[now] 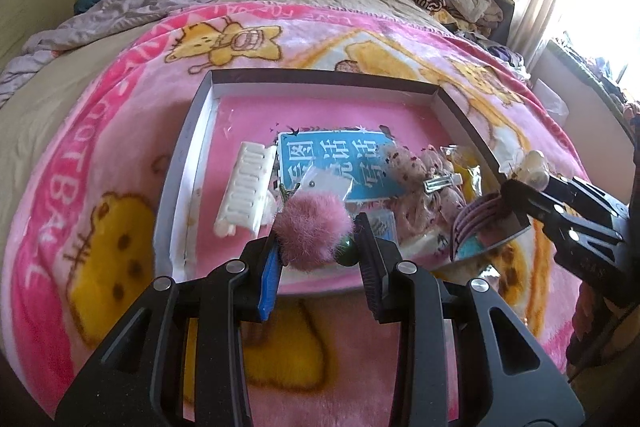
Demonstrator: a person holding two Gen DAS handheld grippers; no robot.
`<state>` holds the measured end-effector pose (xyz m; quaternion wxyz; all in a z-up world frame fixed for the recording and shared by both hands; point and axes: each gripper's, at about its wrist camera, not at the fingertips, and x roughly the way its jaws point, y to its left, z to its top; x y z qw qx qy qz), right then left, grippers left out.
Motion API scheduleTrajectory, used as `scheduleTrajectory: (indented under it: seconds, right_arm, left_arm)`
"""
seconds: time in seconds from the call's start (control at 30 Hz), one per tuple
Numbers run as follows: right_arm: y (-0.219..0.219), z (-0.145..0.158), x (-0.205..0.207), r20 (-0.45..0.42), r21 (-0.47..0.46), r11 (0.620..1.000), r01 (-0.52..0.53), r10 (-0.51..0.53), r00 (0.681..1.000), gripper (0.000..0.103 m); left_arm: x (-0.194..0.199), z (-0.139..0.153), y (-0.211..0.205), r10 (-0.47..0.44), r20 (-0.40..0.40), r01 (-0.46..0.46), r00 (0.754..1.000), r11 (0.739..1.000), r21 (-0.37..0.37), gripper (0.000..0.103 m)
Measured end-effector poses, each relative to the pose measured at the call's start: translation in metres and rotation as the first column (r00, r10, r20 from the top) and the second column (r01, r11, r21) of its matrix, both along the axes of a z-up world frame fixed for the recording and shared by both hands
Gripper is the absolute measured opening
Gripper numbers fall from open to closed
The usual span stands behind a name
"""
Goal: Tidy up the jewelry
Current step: 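Carry the pearl claw clip and pink pom-pom clip into the tray and release both, then grasp the peach spiral hair tie with the right tool while the left tool approaches the clear bag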
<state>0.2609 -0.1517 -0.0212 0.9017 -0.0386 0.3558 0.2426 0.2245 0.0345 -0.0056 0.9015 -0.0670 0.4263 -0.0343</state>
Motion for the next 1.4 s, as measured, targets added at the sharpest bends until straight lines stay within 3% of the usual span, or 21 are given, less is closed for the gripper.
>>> scheduleTrajectory:
  seconds: [0.53, 0.57, 0.67, 0.8, 1.0, 1.07, 1.27, 1.4]
  right_arm:
    - [0.01, -0.019, 0.04, -0.049, -0.017, 0.999, 0.031, -0.032, 0.998, 0.043]
    - [0.011, -0.018, 0.039, -0.049, -0.015, 0.999, 0.029, -0.03, 0.998, 0.044]
    - [0.011, -0.014, 0.032, -0.031, -0.01, 0.999, 0.041, -0.041, 0.999, 0.061]
    - [0.009, -0.007, 0.02, -0.012, 0.0, 0.999, 0.038, -0.038, 0.999, 0.064]
    - [0.0, 0.003, -0.002, 0.006, 0.01, 0.999, 0.046, -0.046, 0.999, 0.071]
    - [-0.005, 0.005, -0.011, 0.01, 0.013, 0.999, 0.053, -0.053, 0.999, 0.071]
    - [-0.016, 0.005, -0.035, 0.004, 0.022, 0.997, 0.071, -0.071, 0.997, 0.074]
    - [-0.022, 0.001, -0.051, -0.01, 0.009, 0.997, 0.077, -0.077, 0.997, 0.076]
  left_arm:
    - [0.016, -0.009, 0.003, 0.01, -0.013, -0.01, 1.0, 1.0, 0.004, 0.029]
    - [0.015, -0.009, 0.003, 0.009, -0.012, -0.009, 1.0, 1.0, 0.006, 0.03]
    - [0.016, -0.009, 0.003, 0.009, -0.012, -0.009, 1.0, 1.0, 0.001, 0.031]
    - [0.014, -0.005, 0.003, 0.007, -0.003, -0.007, 1.0, 1.0, 0.004, 0.035]
    - [0.003, 0.006, -0.002, 0.005, 0.028, -0.006, 1.0, 1.0, 0.005, 0.049]
    - [-0.003, 0.01, -0.002, 0.006, 0.038, -0.007, 0.999, 1.0, 0.008, 0.06]
    - [-0.017, 0.018, -0.003, 0.018, 0.061, -0.018, 0.998, 1.0, 0.009, 0.078]
    - [-0.027, 0.02, -0.003, 0.025, 0.069, -0.025, 0.997, 1.0, 0.007, 0.084]
